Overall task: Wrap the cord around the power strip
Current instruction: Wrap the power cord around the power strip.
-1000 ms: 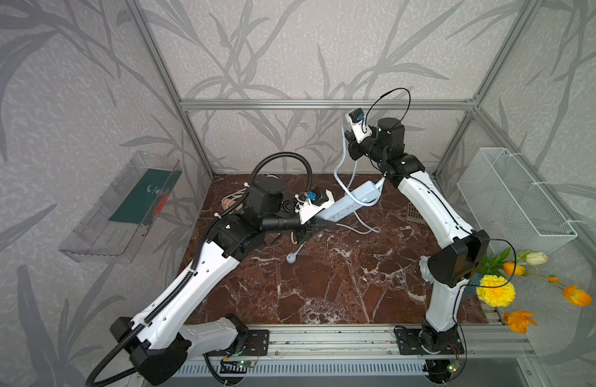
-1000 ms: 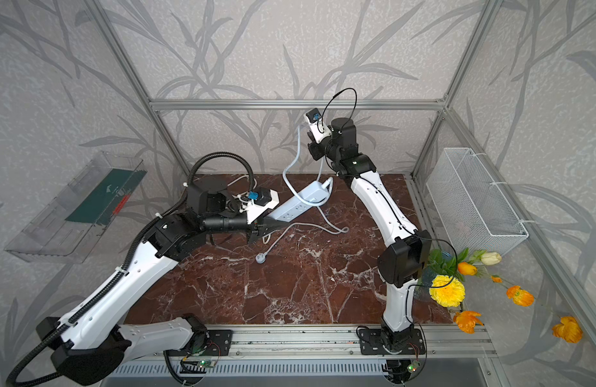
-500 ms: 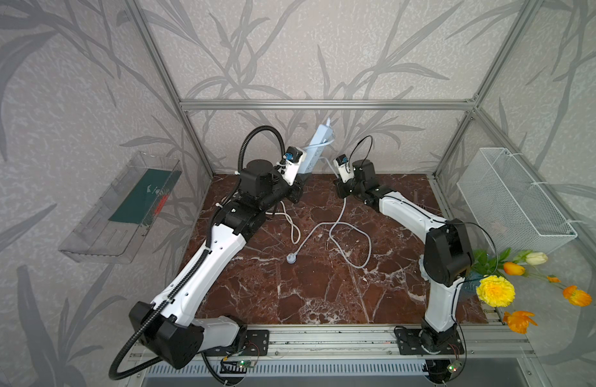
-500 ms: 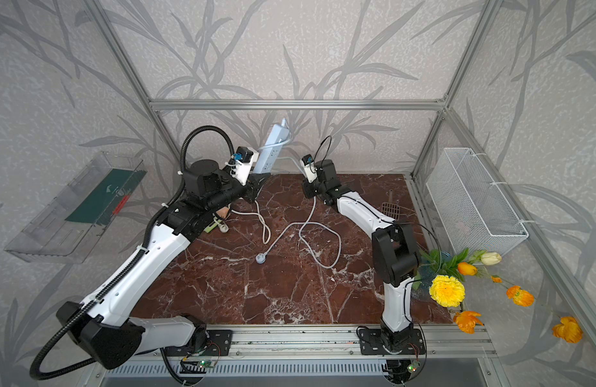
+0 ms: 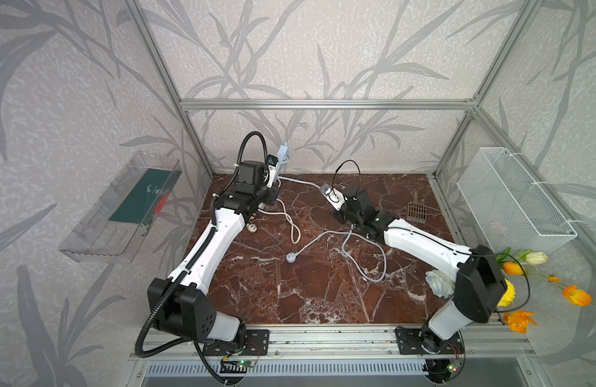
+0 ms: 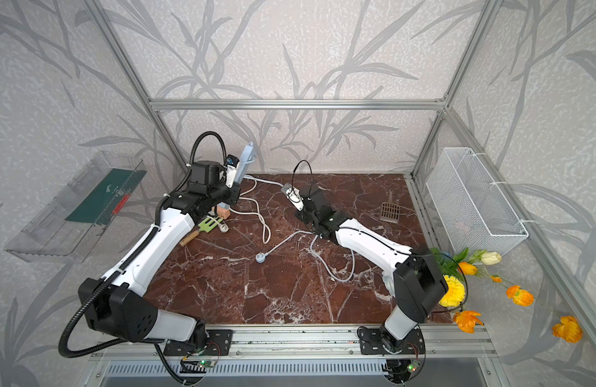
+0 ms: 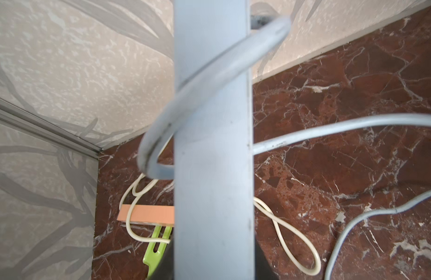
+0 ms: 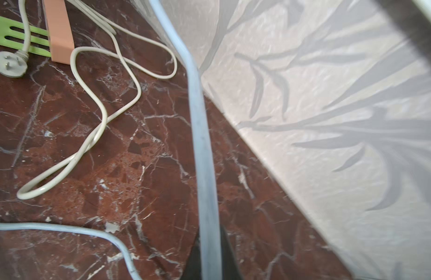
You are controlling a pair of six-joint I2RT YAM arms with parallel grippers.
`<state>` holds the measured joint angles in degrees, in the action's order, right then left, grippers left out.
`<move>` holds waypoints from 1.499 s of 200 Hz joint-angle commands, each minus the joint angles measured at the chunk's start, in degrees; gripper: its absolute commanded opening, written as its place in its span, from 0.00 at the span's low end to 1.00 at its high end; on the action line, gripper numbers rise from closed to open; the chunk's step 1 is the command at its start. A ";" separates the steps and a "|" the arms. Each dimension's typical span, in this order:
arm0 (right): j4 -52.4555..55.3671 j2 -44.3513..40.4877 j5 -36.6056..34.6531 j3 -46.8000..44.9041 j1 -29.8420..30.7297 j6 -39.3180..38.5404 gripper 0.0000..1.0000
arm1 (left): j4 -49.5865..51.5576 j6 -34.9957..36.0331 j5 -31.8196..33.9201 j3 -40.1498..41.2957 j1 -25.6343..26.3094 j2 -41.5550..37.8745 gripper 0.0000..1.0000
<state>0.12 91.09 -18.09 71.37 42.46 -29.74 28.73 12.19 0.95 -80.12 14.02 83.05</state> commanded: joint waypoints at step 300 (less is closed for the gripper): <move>-23.77 14.35 34.46 12.24 -14.48 29.50 0.18 | -13.27 -4.96 -43.25 -0.86 17.64 -12.09 0.00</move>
<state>-16.14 104.60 22.44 84.49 26.17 -4.99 22.28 6.42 -41.69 -76.73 31.20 70.87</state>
